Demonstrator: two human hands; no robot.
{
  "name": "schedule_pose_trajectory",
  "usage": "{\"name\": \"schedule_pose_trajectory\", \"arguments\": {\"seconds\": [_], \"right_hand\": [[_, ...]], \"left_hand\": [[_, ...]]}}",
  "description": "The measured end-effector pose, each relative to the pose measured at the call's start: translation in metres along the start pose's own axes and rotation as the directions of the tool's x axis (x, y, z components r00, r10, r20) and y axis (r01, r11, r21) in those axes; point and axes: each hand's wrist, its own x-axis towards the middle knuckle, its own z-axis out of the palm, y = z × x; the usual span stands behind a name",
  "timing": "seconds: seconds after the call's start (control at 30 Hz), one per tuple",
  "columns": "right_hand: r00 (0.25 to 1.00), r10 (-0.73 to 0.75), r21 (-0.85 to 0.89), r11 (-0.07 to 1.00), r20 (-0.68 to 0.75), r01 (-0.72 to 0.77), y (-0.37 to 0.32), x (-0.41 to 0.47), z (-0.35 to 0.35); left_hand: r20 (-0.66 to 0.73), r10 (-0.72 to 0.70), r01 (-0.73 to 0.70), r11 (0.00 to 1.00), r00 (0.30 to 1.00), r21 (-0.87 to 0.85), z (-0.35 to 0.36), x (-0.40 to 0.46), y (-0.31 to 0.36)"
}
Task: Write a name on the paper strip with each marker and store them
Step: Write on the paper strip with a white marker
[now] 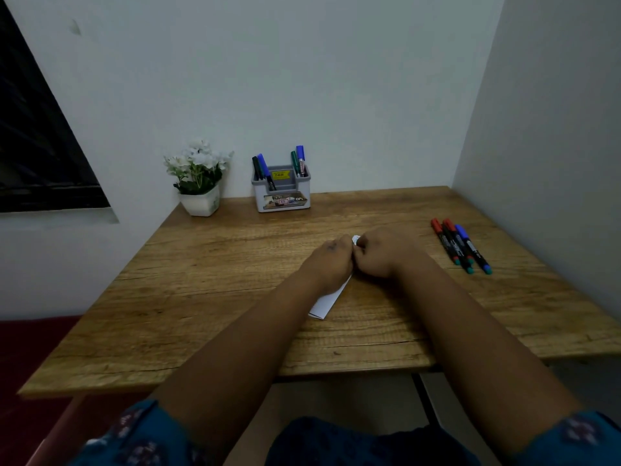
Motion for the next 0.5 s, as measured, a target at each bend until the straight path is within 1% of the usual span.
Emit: {"name": "schedule_pose_trajectory", "arguments": {"seconds": [0.07, 0.1, 0.17, 0.23, 0.33, 0.47, 0.5], "right_hand": [[0.997, -0.016, 0.089, 0.996, 0.079, 0.009, 0.004, -0.001, -0.001], [0.995, -0.041, 0.102, 0.994, 0.087, 0.033, 0.006, -0.001, -0.002], [0.993, -0.112, 0.089, 0.99, 0.022, 0.11, 0.009, -0.001, -0.003], [0.988, -0.148, 0.096, 0.984, -0.039, 0.151, 0.007, -0.001, -0.004], [0.988, -0.141, 0.123, 0.981, -0.064, 0.148, 0.004, 0.001, -0.003], [0.987, -0.155, 0.157, 0.975, -0.034, 0.158, 0.007, 0.003, 0.006], [0.984, -0.17, 0.141, 0.974, -0.047, 0.175, 0.008, 0.003, 0.007]], "left_hand": [[-0.022, -0.017, 0.017, 1.0, 1.0, 0.009, 0.002, 0.0, 0.0], [-0.043, -0.034, 0.034, 0.999, 0.999, 0.005, 0.004, 0.0, -0.001], [-0.088, -0.088, 0.087, 0.996, 0.992, -0.014, 0.007, 0.002, -0.003], [-0.117, -0.128, 0.128, 0.992, 0.985, -0.009, 0.009, 0.005, -0.005], [-0.144, -0.1, 0.103, 0.995, 0.984, 0.009, 0.008, 0.007, -0.006], [-0.11, -0.069, 0.074, 0.996, 0.992, 0.05, 0.004, 0.007, -0.007], [-0.099, -0.068, 0.074, 0.996, 0.993, 0.056, 0.004, 0.007, -0.007]]}}
